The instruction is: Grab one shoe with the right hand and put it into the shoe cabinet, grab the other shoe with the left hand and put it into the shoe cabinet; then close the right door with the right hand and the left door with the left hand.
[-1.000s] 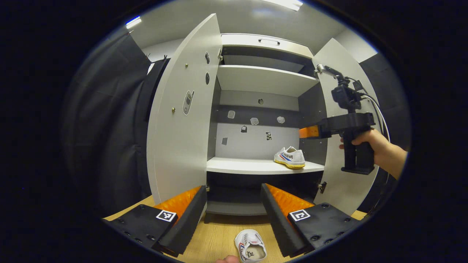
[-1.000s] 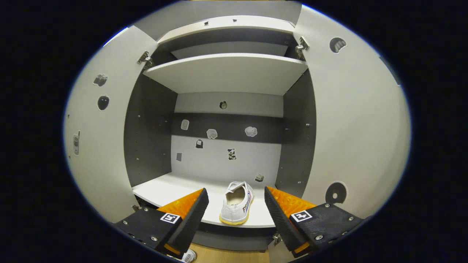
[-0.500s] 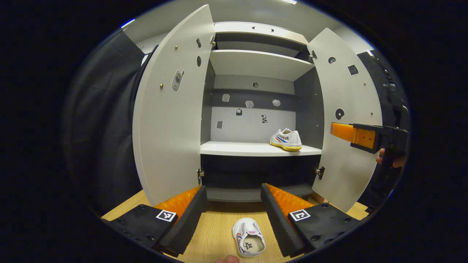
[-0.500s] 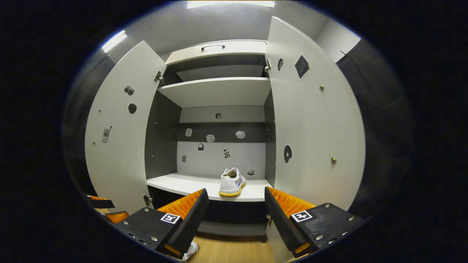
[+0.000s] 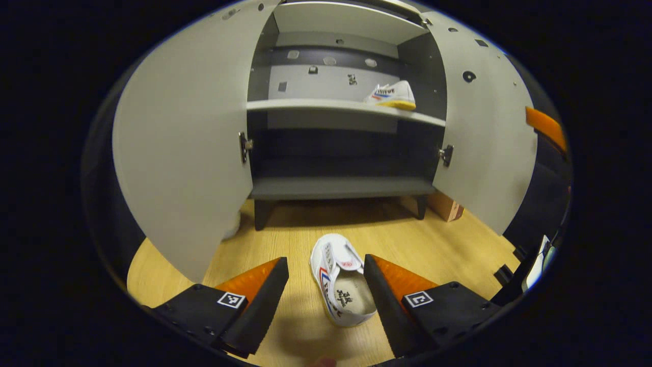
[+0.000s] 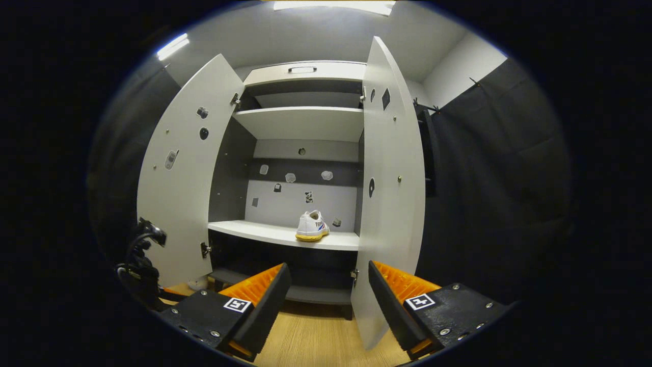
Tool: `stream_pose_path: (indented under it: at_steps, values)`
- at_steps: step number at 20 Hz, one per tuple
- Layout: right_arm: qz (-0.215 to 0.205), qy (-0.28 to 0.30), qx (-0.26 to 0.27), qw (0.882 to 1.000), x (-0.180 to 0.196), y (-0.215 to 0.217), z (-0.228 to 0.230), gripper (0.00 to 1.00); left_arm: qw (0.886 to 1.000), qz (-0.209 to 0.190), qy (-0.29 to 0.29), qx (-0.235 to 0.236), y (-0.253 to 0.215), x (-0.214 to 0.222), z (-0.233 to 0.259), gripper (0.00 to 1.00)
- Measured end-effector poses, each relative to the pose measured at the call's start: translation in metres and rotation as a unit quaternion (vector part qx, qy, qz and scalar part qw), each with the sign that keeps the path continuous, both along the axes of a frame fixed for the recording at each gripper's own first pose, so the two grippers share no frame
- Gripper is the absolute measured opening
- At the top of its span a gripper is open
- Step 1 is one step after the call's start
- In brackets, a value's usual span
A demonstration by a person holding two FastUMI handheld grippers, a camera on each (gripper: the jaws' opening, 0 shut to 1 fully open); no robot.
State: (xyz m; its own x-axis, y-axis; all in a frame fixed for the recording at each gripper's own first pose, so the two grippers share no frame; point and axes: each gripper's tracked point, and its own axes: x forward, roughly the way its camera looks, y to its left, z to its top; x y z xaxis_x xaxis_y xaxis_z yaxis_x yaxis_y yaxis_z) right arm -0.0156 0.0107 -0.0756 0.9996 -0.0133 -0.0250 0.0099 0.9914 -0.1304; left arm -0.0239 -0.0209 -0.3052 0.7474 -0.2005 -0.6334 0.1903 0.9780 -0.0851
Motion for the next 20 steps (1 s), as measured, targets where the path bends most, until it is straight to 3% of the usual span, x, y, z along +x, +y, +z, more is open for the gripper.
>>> stream_pose_path:
  at_steps: [3, 7, 18, 20]
  values:
    - [-0.007, 0.016, -0.020, 1.000, -0.005, -0.009, -0.012, 0.94, 0.998, 0.002, 0.059, -0.003, 0.001, -0.007, -0.048, 0.98]
    - [-0.019, 0.028, -0.011, 0.999, -0.005, -0.020, -0.018, 0.94, 0.997, 0.017, 0.079, 0.002, 0.007, 0.014, -0.083, 0.98]
    - [-0.029, 0.048, 0.019, 0.998, 0.004, -0.033, -0.024, 0.94, 0.999, 0.018, 0.031, 0.006, -0.002, 0.076, -0.107, 0.97]
    - [-0.027, 0.052, 0.025, 0.998, 0.006, -0.032, -0.027, 0.94, 1.000, 0.018, 0.024, -0.001, -0.008, 0.076, -0.104, 0.86]
